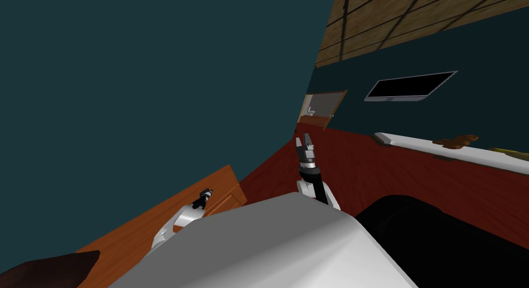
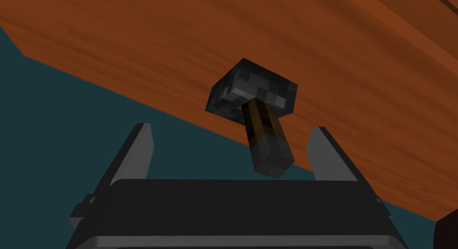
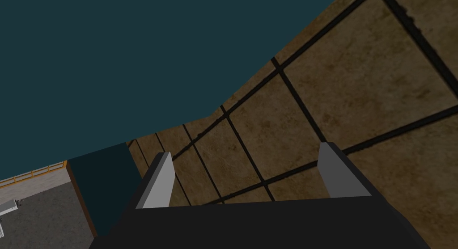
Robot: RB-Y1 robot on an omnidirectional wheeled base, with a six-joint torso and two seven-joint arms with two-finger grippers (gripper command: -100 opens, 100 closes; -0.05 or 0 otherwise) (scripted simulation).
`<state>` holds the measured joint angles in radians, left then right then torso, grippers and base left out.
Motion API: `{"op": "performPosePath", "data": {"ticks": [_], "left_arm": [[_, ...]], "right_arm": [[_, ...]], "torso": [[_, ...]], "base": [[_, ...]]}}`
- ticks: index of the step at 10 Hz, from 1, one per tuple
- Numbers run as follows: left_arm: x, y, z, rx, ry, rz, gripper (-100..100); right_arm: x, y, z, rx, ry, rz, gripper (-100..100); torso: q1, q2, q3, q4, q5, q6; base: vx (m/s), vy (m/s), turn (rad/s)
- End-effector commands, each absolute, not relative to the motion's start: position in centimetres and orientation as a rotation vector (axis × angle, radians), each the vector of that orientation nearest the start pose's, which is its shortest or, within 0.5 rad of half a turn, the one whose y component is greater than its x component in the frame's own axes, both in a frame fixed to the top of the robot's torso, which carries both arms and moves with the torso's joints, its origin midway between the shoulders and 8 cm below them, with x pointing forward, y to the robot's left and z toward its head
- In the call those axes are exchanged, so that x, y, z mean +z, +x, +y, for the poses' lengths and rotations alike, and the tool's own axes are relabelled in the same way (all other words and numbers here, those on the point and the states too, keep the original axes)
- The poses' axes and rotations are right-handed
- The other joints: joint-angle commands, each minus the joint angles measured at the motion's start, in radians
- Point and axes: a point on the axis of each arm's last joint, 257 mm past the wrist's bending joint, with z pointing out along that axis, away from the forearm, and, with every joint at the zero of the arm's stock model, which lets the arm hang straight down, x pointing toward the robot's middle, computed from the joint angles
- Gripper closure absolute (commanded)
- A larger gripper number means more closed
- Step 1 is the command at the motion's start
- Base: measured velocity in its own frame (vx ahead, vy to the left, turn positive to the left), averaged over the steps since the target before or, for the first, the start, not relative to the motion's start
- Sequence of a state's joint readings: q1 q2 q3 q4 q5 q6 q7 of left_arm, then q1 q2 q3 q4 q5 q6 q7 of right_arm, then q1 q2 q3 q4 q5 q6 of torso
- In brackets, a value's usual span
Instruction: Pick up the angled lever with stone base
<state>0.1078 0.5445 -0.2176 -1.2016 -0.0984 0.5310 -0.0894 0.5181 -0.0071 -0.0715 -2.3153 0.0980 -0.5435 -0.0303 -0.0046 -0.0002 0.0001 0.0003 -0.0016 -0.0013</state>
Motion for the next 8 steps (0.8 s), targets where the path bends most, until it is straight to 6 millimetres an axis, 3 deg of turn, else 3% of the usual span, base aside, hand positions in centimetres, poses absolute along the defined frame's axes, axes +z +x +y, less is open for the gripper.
{"op": "performPosePath", "data": {"ticks": [1,2,3,7,8], "left_arm": [[-51.11,34.27,49.2,0.065,-1.203,2.13,-100],[-51.1,34.22,48.43,0.067,-1.203,2.134,-100],[-51.09,34.24,48.48,0.065,-1.201,2.134,100],[-51.09,34.25,48.46,0.065,-1.201,2.134,100],[-51.09,34.25,48.46,0.065,-1.201,2.134,0]], "right_arm": [[4.21,32.66,-28.64,1.206,0.541,0.628,0],[4.21,32.66,-28.64,1.206,0.541,0.628,0],[4.21,32.66,-28.64,1.206,0.541,0.628,0],[4.21,32.66,-28.64,1.206,0.541,0.628,0],[4.21,32.66,-28.64,1.206,0.541,0.628,0]], "torso": [[0.0,0.0,0.0,0.0,0.0,0.0],[-0.001,0.0,0.0,0.0,0.0,0.0],[0.002,0.0,0.0,0.0,0.0,0.0],[0.004,0.001,0.001,0.0,0.001,0.0],[0.004,0.001,0.001,0.0,0.001,0.0]], "base": [[0.022,-0.077,-0.018],[0.011,-0.034,0.003],[0.002,-0.006,0.001],[0.0,0.0,0.0],[0.0,0.0,0.0]]}}
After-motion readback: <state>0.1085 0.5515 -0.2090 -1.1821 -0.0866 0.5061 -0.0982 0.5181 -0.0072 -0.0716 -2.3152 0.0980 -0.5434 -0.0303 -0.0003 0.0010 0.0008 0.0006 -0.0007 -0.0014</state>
